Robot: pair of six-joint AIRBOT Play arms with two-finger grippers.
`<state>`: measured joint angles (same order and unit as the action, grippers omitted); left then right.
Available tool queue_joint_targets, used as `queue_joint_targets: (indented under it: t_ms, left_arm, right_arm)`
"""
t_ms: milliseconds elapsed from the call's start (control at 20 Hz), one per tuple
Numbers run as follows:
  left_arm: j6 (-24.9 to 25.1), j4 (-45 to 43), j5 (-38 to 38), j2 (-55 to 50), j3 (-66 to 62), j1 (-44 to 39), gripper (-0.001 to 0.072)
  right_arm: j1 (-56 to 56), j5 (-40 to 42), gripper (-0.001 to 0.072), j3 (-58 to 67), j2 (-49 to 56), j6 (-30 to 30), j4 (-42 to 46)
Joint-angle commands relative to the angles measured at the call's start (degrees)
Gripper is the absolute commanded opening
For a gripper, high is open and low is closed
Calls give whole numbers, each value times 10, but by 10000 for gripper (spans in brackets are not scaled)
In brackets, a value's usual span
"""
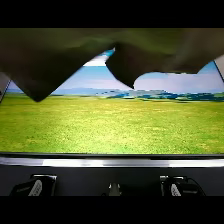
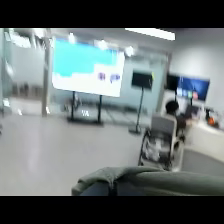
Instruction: Fold the shirts.
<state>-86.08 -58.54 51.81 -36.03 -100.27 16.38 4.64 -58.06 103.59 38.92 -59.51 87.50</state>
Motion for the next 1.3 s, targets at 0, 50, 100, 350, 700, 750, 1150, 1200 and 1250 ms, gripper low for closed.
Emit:
queue_joint_targets:
  t_ms: [0, 50, 100, 350, 700, 750, 1150, 1200, 1250]
  left_arm:
    - [-24, -15, 6, 21, -40, 21, 27]
    - [-24, -15, 12, 16, -40, 21, 27]
    - [-24, -15, 25, 9, -40, 21, 28]
    - [3, -15, 173, -64, -33, 20, 27]
    - [52, -36, 226, -233, 163, -7, 28]
    - [52, -40, 202, -264, 198, -17, 28]
    - [51, -39, 67, -525, 166, -61, 28]
    - [51, -39, 67, -550, 148, -61, 28]
    - [51, -39, 67, -569, 135, -61, 28]
  right_arm:
    - [0, 5, 16, 18, -39, -16, 28]
    - [0, 4, 16, 18, -35, -16, 28]
    - [0, -3, 16, 18, -31, -16, 28]
    - [0, -99, 16, 18, 36, -16, 28]
    - [0, -261, 16, 18, 344, 8, -6]
    - [-1, -258, 16, 18, 394, 6, -24]
    - [-46, -97, 17, 18, 649, -31, -94]
    - [-46, -71, 17, 18, 652, -45, -95]
    - [-46, -53, 17, 18, 652, -52, -95]
